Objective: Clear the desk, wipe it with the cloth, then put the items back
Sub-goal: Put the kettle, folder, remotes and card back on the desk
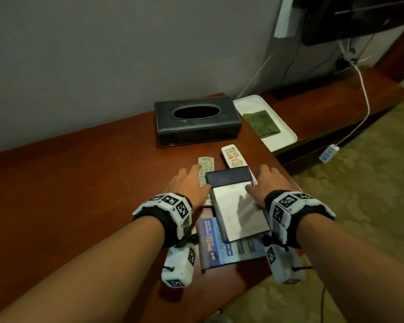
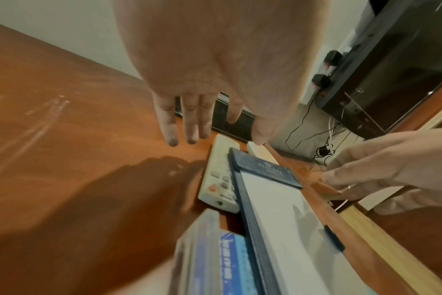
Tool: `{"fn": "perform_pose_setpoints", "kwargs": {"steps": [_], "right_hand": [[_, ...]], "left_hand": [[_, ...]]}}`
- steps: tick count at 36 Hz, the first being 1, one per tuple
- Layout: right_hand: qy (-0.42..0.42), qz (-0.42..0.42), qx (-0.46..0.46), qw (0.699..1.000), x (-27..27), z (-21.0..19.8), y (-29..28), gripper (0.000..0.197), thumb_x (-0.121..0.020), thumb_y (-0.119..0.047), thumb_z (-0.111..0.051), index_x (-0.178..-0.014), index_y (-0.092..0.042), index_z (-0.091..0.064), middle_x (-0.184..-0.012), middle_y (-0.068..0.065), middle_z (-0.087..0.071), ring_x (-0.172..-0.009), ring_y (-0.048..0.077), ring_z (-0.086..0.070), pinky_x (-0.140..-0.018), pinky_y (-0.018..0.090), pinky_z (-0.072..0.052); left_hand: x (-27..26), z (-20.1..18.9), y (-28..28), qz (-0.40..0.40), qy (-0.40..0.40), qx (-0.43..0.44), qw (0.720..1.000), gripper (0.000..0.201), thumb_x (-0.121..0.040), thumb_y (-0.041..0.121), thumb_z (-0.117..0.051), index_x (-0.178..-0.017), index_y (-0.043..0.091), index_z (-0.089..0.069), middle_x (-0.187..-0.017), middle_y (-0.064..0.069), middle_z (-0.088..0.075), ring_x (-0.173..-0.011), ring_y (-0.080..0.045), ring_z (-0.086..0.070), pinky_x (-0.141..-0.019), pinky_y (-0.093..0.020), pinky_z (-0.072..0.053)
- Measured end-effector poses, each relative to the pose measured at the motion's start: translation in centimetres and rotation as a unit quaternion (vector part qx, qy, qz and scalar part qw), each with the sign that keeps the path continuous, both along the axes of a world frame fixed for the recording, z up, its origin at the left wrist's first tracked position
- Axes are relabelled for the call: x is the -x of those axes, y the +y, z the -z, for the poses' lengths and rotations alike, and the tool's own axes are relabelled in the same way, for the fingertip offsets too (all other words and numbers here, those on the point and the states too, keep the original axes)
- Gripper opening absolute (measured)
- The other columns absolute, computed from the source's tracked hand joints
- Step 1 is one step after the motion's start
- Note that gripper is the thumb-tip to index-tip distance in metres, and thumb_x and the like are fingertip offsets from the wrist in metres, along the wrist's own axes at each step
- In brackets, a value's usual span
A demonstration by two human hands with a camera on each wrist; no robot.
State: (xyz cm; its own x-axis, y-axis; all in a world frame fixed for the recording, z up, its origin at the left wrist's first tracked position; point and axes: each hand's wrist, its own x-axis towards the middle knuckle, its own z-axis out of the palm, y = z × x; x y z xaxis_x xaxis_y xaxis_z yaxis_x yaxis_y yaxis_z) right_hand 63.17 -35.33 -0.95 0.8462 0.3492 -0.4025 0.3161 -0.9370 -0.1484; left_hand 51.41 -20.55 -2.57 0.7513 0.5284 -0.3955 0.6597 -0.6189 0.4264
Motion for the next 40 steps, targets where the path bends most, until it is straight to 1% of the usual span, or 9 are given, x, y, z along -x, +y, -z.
{"fn": "perform_pose_setpoints", "kwargs": {"steps": [6,11,14,17,22,26,32,37,40], "right_hand": [[0.065,0.016,-0.057,0.996,-1.4,2.1,-0.6,0.066,-0.081,-0.047,-0.07,-0.127,-0.015,-0.035,-0.13,0.013,-0.045,-0.118,0.035,-0.05,-0.097,0.047,-0.044],[0.079,-0.015,-0.078,0.994,-0.5,3.6,0.4,0.084,-0.076,-0.055,-0.072,-0.138,-0.021,-0.028,-0.139,0.006,-0.033,-0.121,0.033,-0.046,-0.095,0.046,-0.044],[0.07,-0.035,-0.065,0.995,0.4,3.9,1.1,0.09,-0.074,-0.063,-0.067,-0.143,-0.025,-0.023,-0.15,0.002,-0.019,-0.127,0.036,-0.037,-0.096,0.048,-0.041],[0.11,-0.036,-0.033,0.993,1.2,4.5,1.9,0.116,-0.065,-0.073,-0.068,-0.151,-0.029,-0.005,-0.158,0.0,0.01,-0.14,0.041,-0.013,-0.1,0.057,-0.035],[0.114,-0.062,-0.004,0.992,2.7,5.5,2.8,0.139,-0.058,-0.076,-0.071,-0.15,-0.027,0.021,-0.15,-0.002,0.041,-0.142,0.043,0.015,-0.102,0.068,-0.024],[0.085,-0.078,-0.004,0.993,3.3,6.2,2.6,0.136,-0.062,-0.071,-0.072,-0.149,-0.029,0.024,-0.148,-0.001,0.044,-0.141,0.046,0.016,-0.102,0.069,-0.023],[0.049,-0.092,0.0,0.995,2.8,6.3,2.0,0.128,-0.066,-0.069,-0.071,-0.149,-0.032,0.019,-0.148,0.001,0.043,-0.138,0.053,0.0,-0.102,0.061,-0.029],[-0.004,-0.08,0.015,0.997,1.7,6.1,0.3,0.12,-0.061,-0.078,-0.064,-0.15,-0.036,0.005,-0.158,0.002,0.018,-0.128,0.045,-0.021,-0.091,0.05,-0.032],[-0.019,-0.044,0.02,0.999,0.7,5.8,-0.7,0.117,-0.06,-0.078,-0.064,-0.15,-0.038,0.0,-0.159,0.001,0.007,-0.126,0.043,-0.022,-0.091,0.05,-0.031]], "left_hand": [[-3.2,1.4,-1.8,0.006,0.028,0.003,1.0,0.067,-0.094,0.043,-0.05,-0.151,0.029,-0.018,-0.136,-0.012,-0.043,-0.12,-0.034,-0.048,-0.094,-0.041,-0.045],[-5.0,2.3,-2.1,-0.017,0.038,-0.02,0.999,0.068,-0.093,0.045,-0.052,-0.151,0.032,-0.017,-0.145,-0.009,-0.031,-0.127,-0.032,-0.039,-0.1,-0.046,-0.042],[-5.5,2.5,-1.9,-0.037,0.037,-0.031,0.998,0.063,-0.094,0.042,-0.052,-0.149,0.031,-0.022,-0.145,-0.008,-0.031,-0.125,-0.032,-0.042,-0.097,-0.044,-0.045],[-5.9,2.8,-1.4,-0.051,0.039,-0.027,0.998,0.061,-0.096,0.039,-0.049,-0.15,0.035,-0.021,-0.148,-0.007,-0.029,-0.125,-0.033,-0.042,-0.097,-0.042,-0.044],[-6.3,3.5,-1.0,-0.039,0.056,-0.027,0.997,0.055,-0.097,0.041,-0.043,-0.148,0.045,-0.023,-0.153,-0.006,-0.024,-0.13,-0.037,-0.038,-0.102,-0.044,-0.038],[-6.7,3.9,-1.1,-0.037,0.067,-0.041,0.996,0.052,-0.097,0.044,-0.043,-0.146,0.045,-0.028,-0.151,-0.007,-0.024,-0.129,-0.037,-0.038,-0.104,-0.044,-0.037],[-7.5,4.2,-1.3,-0.039,0.071,-0.054,0.995,0.039,-0.097,0.044,-0.034,-0.135,0.04,-0.044,-0.135,-0.012,-0.038,-0.118,-0.036,-0.044,-0.1,-0.046,-0.04],[-8.0,4.1,-1.2,-0.05,0.071,-0.061,0.994,0.035,-0.099,0.04,-0.03,-0.125,0.033,-0.051,-0.124,-0.014,-0.038,-0.108,-0.04,-0.048,-0.093,-0.042,-0.041],[-7.5,3.8,-1.3,-0.066,0.079,-0.072,0.992,0.029,-0.098,0.038,-0.041,-0.123,0.03,-0.051,-0.126,-0.014,-0.034,-0.107,-0.043,-0.048,-0.09,-0.04,-0.044]]}}
